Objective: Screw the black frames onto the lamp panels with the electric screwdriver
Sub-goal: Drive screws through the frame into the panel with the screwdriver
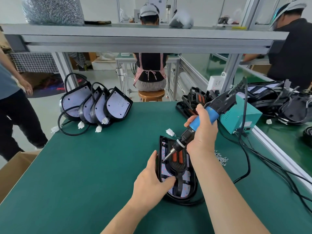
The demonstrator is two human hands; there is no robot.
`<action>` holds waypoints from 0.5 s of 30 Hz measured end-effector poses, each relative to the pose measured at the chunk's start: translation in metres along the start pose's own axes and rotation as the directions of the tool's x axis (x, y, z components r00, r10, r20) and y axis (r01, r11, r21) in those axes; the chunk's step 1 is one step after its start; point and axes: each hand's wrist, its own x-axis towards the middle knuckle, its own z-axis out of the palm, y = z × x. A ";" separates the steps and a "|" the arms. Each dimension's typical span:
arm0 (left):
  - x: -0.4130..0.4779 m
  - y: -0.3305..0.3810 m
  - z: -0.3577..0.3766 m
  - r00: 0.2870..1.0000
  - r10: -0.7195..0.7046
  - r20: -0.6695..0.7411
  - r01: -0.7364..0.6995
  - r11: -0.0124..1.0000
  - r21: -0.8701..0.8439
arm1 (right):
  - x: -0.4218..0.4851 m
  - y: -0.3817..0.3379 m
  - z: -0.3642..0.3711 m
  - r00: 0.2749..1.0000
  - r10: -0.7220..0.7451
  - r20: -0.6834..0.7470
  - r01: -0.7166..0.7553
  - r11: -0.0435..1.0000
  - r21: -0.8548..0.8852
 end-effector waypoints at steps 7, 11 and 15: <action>-0.003 -0.002 0.003 1.000 0.003 -0.027 -0.001 0.999 0.046 | -0.009 -0.005 -0.017 0.998 0.049 0.042 -0.049 0.999 0.016; -0.002 -0.002 0.004 1.000 -0.005 -0.030 0.006 1.000 0.023 | -0.017 -0.004 -0.020 0.995 0.059 0.076 -0.059 0.998 0.003; -0.002 -0.002 0.005 1.000 -0.009 -0.029 0.009 1.000 0.009 | -0.021 -0.001 -0.019 0.995 0.032 0.095 -0.032 0.999 -0.004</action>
